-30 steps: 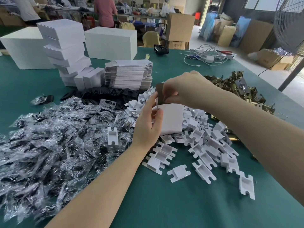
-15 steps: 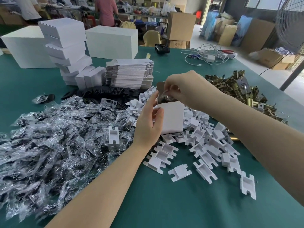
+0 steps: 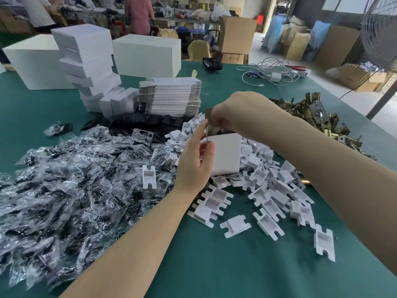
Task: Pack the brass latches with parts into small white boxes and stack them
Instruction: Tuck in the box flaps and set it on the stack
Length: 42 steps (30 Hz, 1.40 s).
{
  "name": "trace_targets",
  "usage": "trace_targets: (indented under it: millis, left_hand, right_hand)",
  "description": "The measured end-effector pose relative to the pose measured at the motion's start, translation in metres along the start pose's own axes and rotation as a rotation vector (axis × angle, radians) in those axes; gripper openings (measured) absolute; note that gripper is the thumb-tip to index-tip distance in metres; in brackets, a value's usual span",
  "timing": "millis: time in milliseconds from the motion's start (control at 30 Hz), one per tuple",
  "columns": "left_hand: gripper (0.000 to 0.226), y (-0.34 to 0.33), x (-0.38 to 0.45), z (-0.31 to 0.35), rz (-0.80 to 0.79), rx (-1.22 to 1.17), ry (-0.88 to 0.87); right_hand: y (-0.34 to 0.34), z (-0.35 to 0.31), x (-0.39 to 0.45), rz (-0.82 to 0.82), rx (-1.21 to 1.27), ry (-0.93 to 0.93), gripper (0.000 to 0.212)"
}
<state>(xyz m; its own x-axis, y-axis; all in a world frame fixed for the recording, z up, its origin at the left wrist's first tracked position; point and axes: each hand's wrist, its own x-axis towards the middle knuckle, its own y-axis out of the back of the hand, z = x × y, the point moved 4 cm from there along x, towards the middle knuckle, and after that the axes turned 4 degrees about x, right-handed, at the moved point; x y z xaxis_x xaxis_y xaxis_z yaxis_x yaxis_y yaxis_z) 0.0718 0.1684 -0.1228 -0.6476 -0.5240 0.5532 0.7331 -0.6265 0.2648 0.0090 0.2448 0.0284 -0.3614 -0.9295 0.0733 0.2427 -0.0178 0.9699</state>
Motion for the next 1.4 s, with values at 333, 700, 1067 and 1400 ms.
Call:
trace_targets:
  millis: [333,700,1067,1400]
  left_hand:
    - [0.049,0.001,0.0,0.0,0.002,-0.023,0.009]
    - [0.034,0.007,0.002,0.015,0.031,0.002,-0.083]
    - [0.022,0.014,0.014,0.023,-0.069,-0.078,0.04]
    - [0.022,0.019,0.023,0.02,-0.094,-0.134,0.119]
  right_hand:
    - [-0.018,0.008,-0.005,-0.004,-0.042,0.04,0.047]
    - [-0.091,0.021,-0.055,0.725,1.187,-0.39,0.015]
    - [-0.1,0.014,-0.052,0.794,1.251,-0.295,0.01]
    - [-0.097,0.005,-0.042,0.787,1.252,-0.358,0.023]
